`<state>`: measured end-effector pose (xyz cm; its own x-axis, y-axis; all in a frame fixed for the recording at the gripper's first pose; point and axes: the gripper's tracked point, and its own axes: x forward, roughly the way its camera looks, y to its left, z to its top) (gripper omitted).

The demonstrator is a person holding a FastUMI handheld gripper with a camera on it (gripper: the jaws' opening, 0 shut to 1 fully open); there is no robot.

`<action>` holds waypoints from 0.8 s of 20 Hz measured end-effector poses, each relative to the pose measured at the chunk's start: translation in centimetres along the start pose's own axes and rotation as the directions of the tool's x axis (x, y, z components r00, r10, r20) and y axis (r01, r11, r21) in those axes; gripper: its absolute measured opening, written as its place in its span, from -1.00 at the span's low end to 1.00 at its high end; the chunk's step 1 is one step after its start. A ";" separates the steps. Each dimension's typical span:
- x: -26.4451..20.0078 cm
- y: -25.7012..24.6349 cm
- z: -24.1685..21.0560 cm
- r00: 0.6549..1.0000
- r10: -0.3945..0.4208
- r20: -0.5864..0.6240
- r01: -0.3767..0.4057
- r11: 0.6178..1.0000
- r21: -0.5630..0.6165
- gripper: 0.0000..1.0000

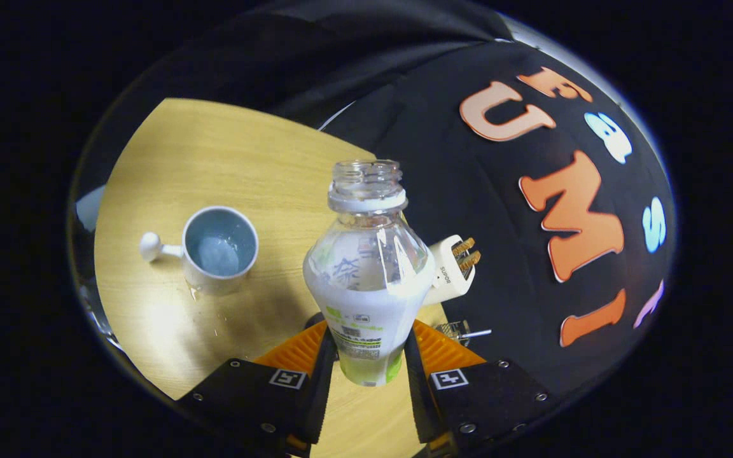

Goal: Take the bottle from table, then pour the juice into the cup, finally place the bottle on the coaster

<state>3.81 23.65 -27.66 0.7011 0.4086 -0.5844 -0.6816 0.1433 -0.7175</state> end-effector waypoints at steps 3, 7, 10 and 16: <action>-1.2 -1.1 0.0 0.998 0.025 0.051 -0.036 0.977 0.212 0.14; -0.6 -3.1 -1.2 0.997 -0.020 0.074 -0.013 0.908 0.418 0.14; 1.4 -3.8 -2.3 0.997 -0.030 0.075 -0.017 0.826 0.564 0.13; 5.8 -4.3 -3.7 0.996 -0.061 0.060 -0.003 0.672 0.740 0.13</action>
<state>11.56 22.09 -29.31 0.7277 0.4528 -0.5153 -0.6158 0.7621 -0.2000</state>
